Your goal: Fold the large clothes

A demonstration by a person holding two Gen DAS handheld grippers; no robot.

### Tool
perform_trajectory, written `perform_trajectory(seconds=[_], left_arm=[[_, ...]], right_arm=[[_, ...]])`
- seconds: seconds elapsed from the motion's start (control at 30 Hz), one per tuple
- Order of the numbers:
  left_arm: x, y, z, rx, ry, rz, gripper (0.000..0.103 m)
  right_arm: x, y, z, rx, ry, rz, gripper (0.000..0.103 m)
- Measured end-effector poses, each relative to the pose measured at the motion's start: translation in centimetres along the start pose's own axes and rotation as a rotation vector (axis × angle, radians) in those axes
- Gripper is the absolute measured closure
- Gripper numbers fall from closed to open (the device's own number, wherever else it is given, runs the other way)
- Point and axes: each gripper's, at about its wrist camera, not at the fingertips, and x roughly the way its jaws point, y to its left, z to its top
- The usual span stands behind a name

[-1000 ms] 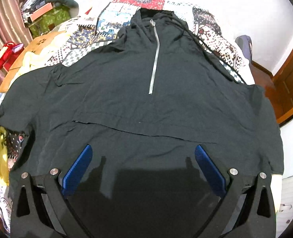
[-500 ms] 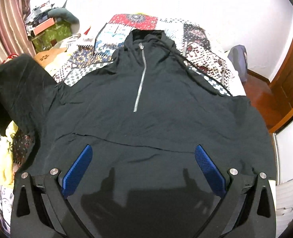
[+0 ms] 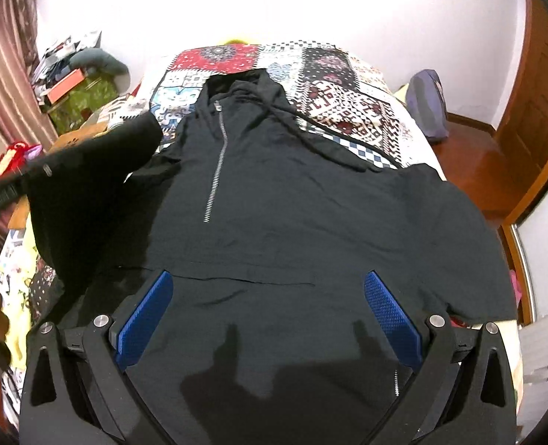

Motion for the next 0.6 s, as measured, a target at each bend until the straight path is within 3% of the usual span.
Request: perform_trajectory(seconds=[0.23,0.3,0.47,0.6], left_arm=[[4.5,-2.9,-3.3,0.051,0.184,-0.04,0.099],[5.3,-3.4,-4.2,0.063,0.228,-0.044,0.094],[5.7,-4.7,-5.8,0.077,0.303,-0.108,0.053],[3.5,-5.4,-6.0,0.119,0.265,-0.079,0.047]], right_arm=[[0.3,-1.7,-0.9,0.031,0.025,-0.003,0.0],[0.4,-1.8,-1.1,0.036,0.033,-0.003,0.0],[0.0,-1.9,-1.4,0.024,0.043,-0.012,0.0],[-0.7,-1.7,-1.2,0.011,0.034,-0.021,0.0]])
